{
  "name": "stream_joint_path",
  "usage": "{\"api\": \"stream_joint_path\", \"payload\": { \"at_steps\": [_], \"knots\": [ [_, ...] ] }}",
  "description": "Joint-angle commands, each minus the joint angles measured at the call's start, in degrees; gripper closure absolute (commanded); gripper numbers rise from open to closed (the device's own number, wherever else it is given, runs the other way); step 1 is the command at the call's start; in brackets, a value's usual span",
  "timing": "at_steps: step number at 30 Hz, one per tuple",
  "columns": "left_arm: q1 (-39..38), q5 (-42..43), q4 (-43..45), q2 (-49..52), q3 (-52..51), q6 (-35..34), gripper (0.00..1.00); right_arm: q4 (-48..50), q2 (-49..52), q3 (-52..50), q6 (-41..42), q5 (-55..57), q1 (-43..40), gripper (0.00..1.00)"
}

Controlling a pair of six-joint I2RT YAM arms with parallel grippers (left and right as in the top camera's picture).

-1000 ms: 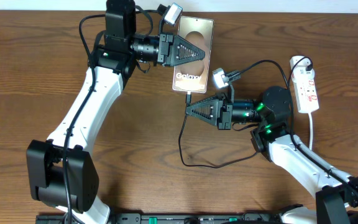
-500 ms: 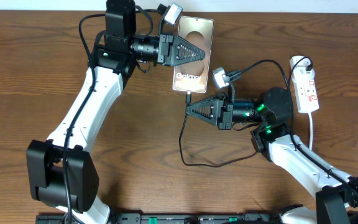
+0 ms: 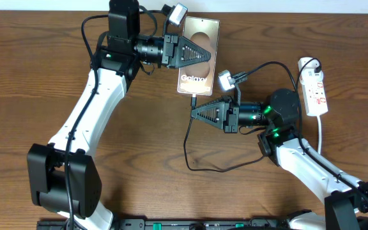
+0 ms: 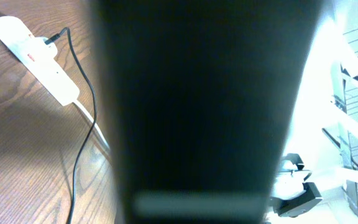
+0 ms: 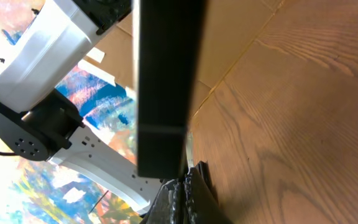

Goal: Plug charger to phone and switch on socket

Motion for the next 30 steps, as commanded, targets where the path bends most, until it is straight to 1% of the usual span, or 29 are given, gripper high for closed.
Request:
{"api": "stream_joint_path", "payload": {
  "at_steps": [1, 19, 25, 30],
  "knots": [
    [-0.2, 1.8, 0.6, -1.9, 0.8, 2.2, 0.93, 0.4, -0.8, -0.2, -0.3, 0.2, -0.2, 0.99],
    [-0.2, 3.7, 0.6, -1.9, 0.8, 2.9, 0.93, 0.5, -0.8, -0.2, 1.0, 3.2, -0.3, 0.99],
    [-0.2, 3.7, 0.6, -1.9, 0.8, 4.4, 0.93, 7.1, -0.8, -0.2, 4.8, 3.0, -0.3, 0.99],
    [-0.2, 3.9, 0.6, -1.9, 0.8, 4.4, 0.92, 7.2, -0.8, -0.2, 4.8, 4.4, -0.3, 0.99]
  ]
}}
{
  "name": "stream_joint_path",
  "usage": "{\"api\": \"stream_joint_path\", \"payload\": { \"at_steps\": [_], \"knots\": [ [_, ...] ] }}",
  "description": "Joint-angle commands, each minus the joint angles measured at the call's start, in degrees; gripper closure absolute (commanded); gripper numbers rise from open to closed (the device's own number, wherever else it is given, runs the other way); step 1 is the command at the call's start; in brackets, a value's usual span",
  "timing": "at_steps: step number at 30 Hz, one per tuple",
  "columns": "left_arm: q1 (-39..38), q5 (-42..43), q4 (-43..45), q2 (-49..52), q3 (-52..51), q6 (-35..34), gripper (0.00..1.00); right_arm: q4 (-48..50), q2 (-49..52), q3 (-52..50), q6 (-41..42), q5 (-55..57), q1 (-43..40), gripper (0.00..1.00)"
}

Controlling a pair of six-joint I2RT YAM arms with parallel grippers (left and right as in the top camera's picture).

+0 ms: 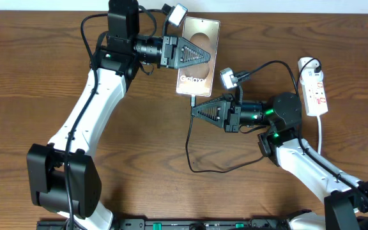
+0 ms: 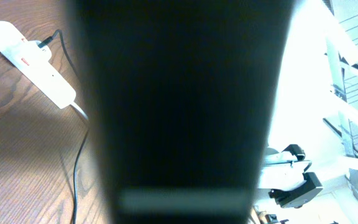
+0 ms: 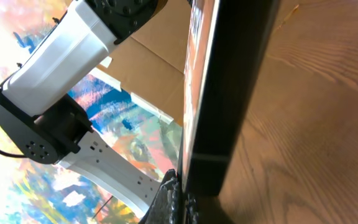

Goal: Plug charger to phone and switch on socket

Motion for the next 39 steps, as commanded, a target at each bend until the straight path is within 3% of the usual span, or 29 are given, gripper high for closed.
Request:
{"api": "stream_joint_path", "payload": {
  "at_steps": [1, 19, 39],
  "knots": [
    [-0.2, 2.4, 0.5, -1.9, 0.8, 1.8, 0.93, 0.8, -0.8, 0.1, 0.6, 3.8, -0.3, 0.99],
    [-3.3, 0.8, 0.5, -1.9, 0.8, 1.7, 0.93, 0.8, -0.7, 0.1, -3.3, 9.0, -0.3, 0.99],
    [-3.4, 1.0, -1.1, -1.9, 0.5, 2.0, 0.92, 3.8, -0.7, 0.1, -2.2, 15.1, -1.1, 0.99]
  ]
}}
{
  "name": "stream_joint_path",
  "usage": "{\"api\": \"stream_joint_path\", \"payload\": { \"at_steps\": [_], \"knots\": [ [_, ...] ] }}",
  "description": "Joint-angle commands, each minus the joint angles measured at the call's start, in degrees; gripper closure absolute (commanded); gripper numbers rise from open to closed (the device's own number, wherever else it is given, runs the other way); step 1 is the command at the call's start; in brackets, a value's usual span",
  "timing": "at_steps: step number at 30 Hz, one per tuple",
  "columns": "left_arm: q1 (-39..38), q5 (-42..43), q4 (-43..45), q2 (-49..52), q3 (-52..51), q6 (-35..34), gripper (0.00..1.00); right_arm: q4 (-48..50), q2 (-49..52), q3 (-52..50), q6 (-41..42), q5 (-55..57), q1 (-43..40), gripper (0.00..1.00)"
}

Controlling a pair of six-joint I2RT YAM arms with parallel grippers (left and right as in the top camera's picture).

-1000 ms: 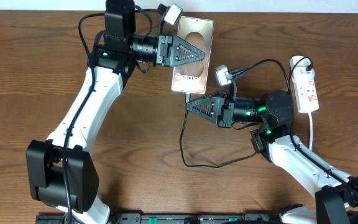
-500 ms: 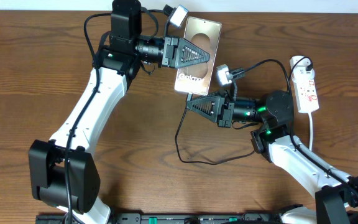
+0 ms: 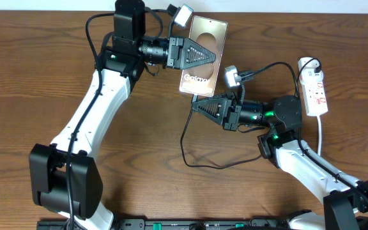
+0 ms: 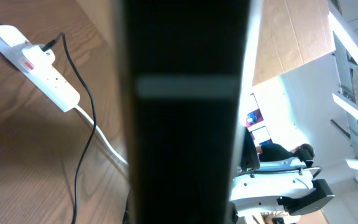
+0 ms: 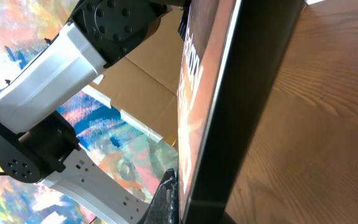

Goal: Plug charger to phone and switch on socket

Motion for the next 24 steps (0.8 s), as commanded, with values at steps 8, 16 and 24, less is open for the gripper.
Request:
{"api": "stream_joint_path", "payload": {
  "at_steps": [8, 16, 24],
  "knots": [
    [-1.8, 3.8, -1.2, -1.8, 0.5, 1.4, 0.92, 1.3, -0.8, 1.3, -0.7, 12.7, -1.3, 0.99],
    [-2.1, 3.8, -1.7, -1.8, 0.5, 1.4, 0.93, 1.3, -0.8, 1.5, -0.9, 14.0, -2.5, 0.99],
    [-3.5, 3.7, -2.1, -1.8, 0.5, 1.5, 0.93, 1.5, -0.8, 1.5, -0.9, 15.6, -2.7, 0.99]
  ]
}}
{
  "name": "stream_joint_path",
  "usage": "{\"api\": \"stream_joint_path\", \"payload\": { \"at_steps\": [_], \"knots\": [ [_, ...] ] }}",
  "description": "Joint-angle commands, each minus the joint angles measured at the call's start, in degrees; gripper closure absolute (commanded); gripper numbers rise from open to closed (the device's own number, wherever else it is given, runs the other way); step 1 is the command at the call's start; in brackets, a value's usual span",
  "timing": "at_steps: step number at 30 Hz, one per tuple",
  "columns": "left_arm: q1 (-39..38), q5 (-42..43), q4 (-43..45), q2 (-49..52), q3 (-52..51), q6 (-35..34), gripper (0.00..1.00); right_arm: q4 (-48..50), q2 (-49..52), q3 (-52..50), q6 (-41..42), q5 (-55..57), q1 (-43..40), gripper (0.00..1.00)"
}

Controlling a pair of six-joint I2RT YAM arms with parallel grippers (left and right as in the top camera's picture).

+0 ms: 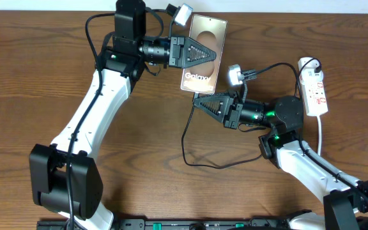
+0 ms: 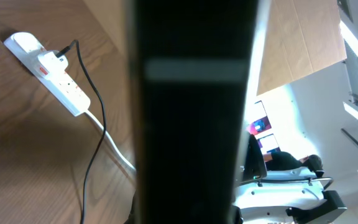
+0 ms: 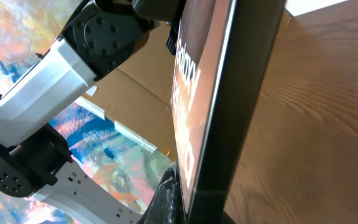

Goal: Plug charger to phone and switch on socket

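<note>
My left gripper [image 1: 216,56] is shut on a gold phone [image 1: 204,29] and holds it off the table at the top centre, screen up with "Galaxy" showing. In the left wrist view the phone [image 2: 194,124] is a dark bar across the middle. My right gripper [image 1: 195,99] points left with its tip right at the phone's lower end, shut on the end of the black charger cable [image 1: 185,137]. The connector itself is hidden. In the right wrist view the phone's edge [image 3: 229,93] fills the frame beside one finger [image 3: 168,199].
A white power strip [image 1: 316,89] lies at the right edge of the wooden table [image 1: 43,96], with the charger's adapter plugged in at its far end. It also shows in the left wrist view as power strip [image 2: 48,74]. The cable loops across the table below my right gripper.
My right gripper's tip has crept slightly up and right, closer to the phone's lower end. The phone sits a touch straighter in my left gripper.
First my left gripper held the phone at the top centre, with my right gripper a short gap below it, holding the cable end. Then the right gripper stood higher. Later the phone was tilted rightward with the right gripper's tip near its lower end, where it now touches.
</note>
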Motion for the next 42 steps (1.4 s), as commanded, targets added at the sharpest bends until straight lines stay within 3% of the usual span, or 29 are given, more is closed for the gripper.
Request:
{"api": "stream_joint_path", "payload": {
  "at_steps": [1, 13, 42],
  "knots": [
    [-3.2, 6.6, -1.1, -1.8, 0.3, 0.8, 0.93, 1.6, -0.8, 2.1, -1.0, 12.9, -2.0, 0.99],
    [-3.2, 6.6, -9.7, -1.8, 0.3, 6.9, 0.93, 3.8, -0.8, 2.1, -1.6, 13.6, -2.0, 0.99],
    [-6.5, 6.4, -11.2, -1.8, 0.3, 9.2, 0.93, 3.6, -0.8, 2.4, -1.0, 17.2, -2.0, 0.99]
  ]
}}
